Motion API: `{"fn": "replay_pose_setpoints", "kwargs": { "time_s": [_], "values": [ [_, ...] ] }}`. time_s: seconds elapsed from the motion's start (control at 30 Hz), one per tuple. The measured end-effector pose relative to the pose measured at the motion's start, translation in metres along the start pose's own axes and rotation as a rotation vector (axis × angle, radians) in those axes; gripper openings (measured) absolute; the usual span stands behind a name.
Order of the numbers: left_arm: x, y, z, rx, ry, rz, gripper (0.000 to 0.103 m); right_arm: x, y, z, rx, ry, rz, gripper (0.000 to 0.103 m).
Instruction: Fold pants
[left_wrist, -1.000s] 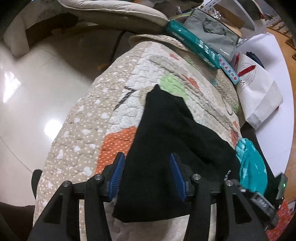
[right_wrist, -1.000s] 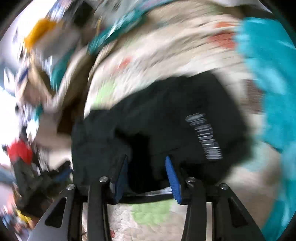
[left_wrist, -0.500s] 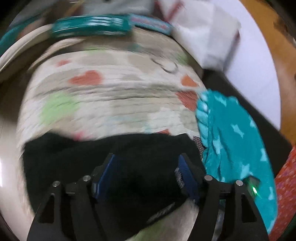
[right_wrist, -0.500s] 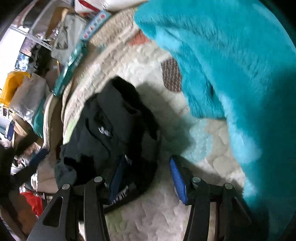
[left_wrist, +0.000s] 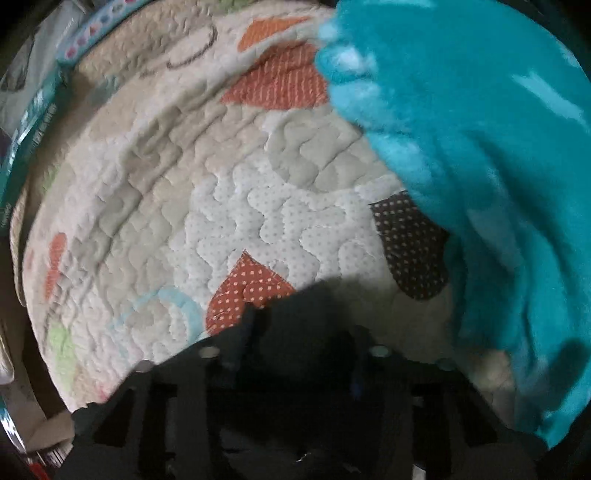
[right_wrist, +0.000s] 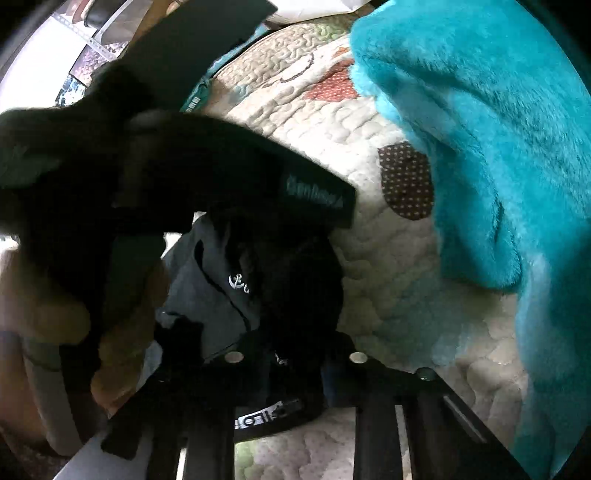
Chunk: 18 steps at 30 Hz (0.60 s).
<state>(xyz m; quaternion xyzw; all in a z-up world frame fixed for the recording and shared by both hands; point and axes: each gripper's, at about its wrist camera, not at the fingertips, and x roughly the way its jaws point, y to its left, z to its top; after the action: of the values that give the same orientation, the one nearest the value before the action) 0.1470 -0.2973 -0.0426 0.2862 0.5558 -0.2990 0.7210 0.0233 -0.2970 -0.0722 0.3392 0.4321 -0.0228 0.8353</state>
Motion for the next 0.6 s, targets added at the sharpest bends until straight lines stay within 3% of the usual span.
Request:
{"fn": "replay_pose_setpoints", "kwargs": {
  "time_s": [0.2, 0.37, 0.47, 0.6],
  "values": [
    [-0.059, 0.048, -0.04, -0.179, -0.137, -0.132, 0.023, -0.026, 0.043, -0.006, -0.135, -0.048, 0.067, 0.021],
    [-0.116, 0.104, -0.092, -0.356, -0.266, -0.273, 0.023, -0.047, 0.113, -0.022, -0.345, -0.078, 0.105, 0.021],
    [-0.136, 0.141, -0.135, -0.467, -0.335, -0.321, 0.023, -0.046, 0.159, -0.041, -0.49, -0.053, 0.115, 0.021],
    [-0.133, 0.185, -0.195, -0.64, -0.396, -0.394, 0.024, -0.026, 0.208, -0.07, -0.669, 0.011, 0.093, 0.021]
  ]
}}
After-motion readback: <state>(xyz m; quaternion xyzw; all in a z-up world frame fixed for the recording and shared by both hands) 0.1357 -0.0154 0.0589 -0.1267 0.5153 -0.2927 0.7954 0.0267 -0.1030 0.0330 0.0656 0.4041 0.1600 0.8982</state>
